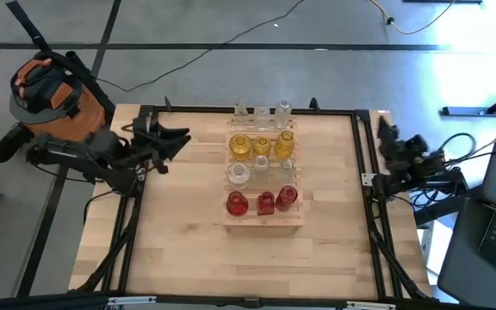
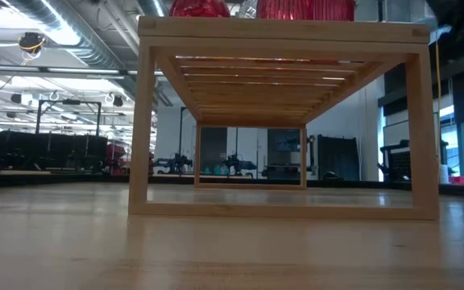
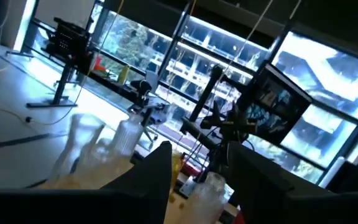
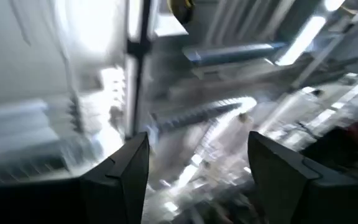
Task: Sort vases onto shelf
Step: Return to Home Position
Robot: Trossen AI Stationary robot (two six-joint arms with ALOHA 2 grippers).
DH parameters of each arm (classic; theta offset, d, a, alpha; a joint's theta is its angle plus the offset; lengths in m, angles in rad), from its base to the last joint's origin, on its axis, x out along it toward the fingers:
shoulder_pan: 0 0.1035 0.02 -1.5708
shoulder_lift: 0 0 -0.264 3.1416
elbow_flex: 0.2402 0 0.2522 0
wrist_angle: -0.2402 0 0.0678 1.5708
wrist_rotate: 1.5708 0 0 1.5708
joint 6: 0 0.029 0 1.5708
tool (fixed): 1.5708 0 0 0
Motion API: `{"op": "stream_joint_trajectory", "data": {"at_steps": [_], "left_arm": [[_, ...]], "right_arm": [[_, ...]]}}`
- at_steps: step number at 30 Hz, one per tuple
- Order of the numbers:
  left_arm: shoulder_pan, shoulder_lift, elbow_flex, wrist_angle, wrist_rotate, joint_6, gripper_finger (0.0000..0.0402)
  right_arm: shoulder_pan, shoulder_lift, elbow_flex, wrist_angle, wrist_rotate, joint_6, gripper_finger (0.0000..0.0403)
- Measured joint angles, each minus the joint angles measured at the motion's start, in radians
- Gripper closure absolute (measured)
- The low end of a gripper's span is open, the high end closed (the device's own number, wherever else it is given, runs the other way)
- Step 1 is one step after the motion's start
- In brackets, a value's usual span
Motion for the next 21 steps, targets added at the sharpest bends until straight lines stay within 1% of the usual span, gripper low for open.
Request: {"op": "stream_joint_trajectory", "data": {"at_steps": [1, 3, 7, 9, 10, 12, 14, 16, 18, 21], "left_arm": [[0.003, -0.036, -0.054, 0.025, 0.0, -0.01, 0.0253], [0.002, -0.102, -0.15, 0.092, 0.002, -0.02, 0.0253], [0.0, -0.263, -0.337, 0.187, 0.0, -0.039, 0.0254], [0.001, -0.354, -0.419, 0.207, -0.005, -0.04, 0.0254], [0.0, -0.403, -0.456, 0.214, -0.013, -0.04, 0.0254], [0.0, -0.495, -0.521, 0.221, -0.024, -0.04, 0.0254], [0.001, -0.594, -0.585, 0.22, -0.023, -0.041, 0.0254], [0.0, -0.679, -0.649, 0.223, -0.017, -0.046, 0.0254], [0.0, -0.679, -0.703, 0.258, -0.024, -0.075, 0.0254], [-0.001, -0.671, -0.761, 0.291, 0.015, -0.161, 0.0254]], "right_arm": [[0.0, 0.001, -0.007, -0.031, 0.023, -0.01, 0.0182], [0.0, 0.002, -0.019, -0.094, 0.03, -0.01, 0.0182], [0.0, 0.001, -0.034, -0.187, 0.102, 0.102, 0.0182], [0.0, 0.001, -0.05, -0.172, 0.128, 0.128, 0.0182], [0.0, 0.0, -0.059, -0.149, 0.157, 0.132, 0.0182], [0.0, 0.001, -0.078, -0.095, 0.187, 0.116, 0.0182], [-0.001, 0.0, -0.092, -0.102, 0.189, 0.124, 0.0182], [0.001, 0.001, -0.113, -0.145, 0.176, 0.175, 0.0182], [0.001, 0.001, -0.121, -0.215, 0.151, 0.274, 0.0182], [0.001, 0.001, -0.121, -0.361, 0.138, 0.424, 0.0182]]}}
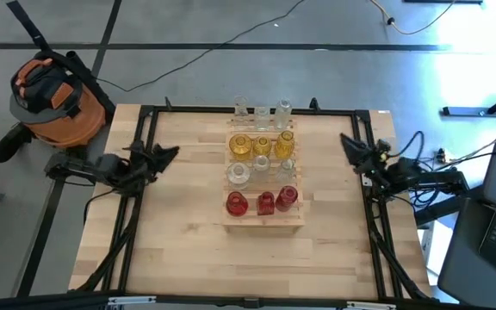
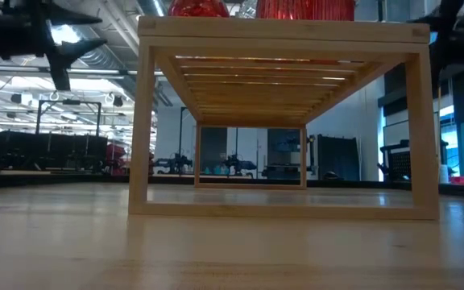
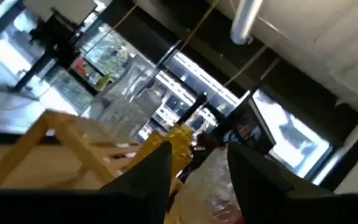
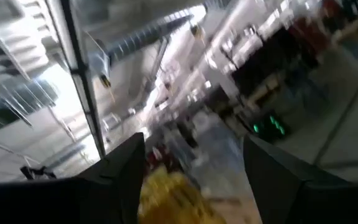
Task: Sort vases onto shelf
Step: Return to Home Position
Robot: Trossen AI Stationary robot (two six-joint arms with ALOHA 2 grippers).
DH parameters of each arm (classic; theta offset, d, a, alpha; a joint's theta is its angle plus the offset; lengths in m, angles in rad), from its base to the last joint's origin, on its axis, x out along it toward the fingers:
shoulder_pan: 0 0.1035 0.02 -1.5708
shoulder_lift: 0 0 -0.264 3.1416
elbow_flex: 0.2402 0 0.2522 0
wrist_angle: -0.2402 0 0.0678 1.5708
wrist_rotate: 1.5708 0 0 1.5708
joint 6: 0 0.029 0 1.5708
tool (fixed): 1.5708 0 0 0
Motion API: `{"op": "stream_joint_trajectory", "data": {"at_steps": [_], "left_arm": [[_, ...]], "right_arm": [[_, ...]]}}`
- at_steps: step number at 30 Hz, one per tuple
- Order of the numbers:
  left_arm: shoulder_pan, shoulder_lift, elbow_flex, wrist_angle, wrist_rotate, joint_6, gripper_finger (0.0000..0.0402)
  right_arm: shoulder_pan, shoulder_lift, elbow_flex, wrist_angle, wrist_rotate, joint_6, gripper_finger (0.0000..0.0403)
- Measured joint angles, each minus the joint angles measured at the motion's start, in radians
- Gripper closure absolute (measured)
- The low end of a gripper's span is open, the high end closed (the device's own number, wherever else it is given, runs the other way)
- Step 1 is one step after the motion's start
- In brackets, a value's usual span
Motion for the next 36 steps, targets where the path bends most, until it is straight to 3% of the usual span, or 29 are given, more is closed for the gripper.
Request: {"op": "stream_joint_trajectory", "data": {"at_steps": [5, 8, 12, 17, 23, 36], "left_arm": [[0.0, 0.009, -0.018, -0.219, 0.042, -0.155, 0.0254], [0.0, 0.014, -0.017, -0.296, 0.085, -0.175, 0.0254], [-0.001, 0.039, -0.016, -0.3, 0.122, -0.067, 0.0254], [-0.001, 0.063, -0.016, -0.301, 0.134, 0.227, 0.0254], [-0.001, 0.068, -0.016, -0.3, 0.133, 0.467, 0.0254], [-0.001, 0.068, -0.016, -0.3, 0.132, 0.493, 0.0254]], "right_arm": [[0.0, 0.0, 0.0, -0.28, -0.023, 0.189, 0.0182], [-0.001, 0.007, 0.003, -0.446, -0.115, 0.293, 0.0182], [-0.001, 0.085, 0.008, -0.462, -0.19, 0.192, 0.0182], [-0.001, 0.168, 0.008, -0.469, -0.321, -0.096, 0.0182], [0.0, 0.236, 0.008, -0.473, -0.383, -0.147, 0.0182], [0.0, 0.248, 0.007, -0.47, -0.383, -0.147, 0.0182]]}}
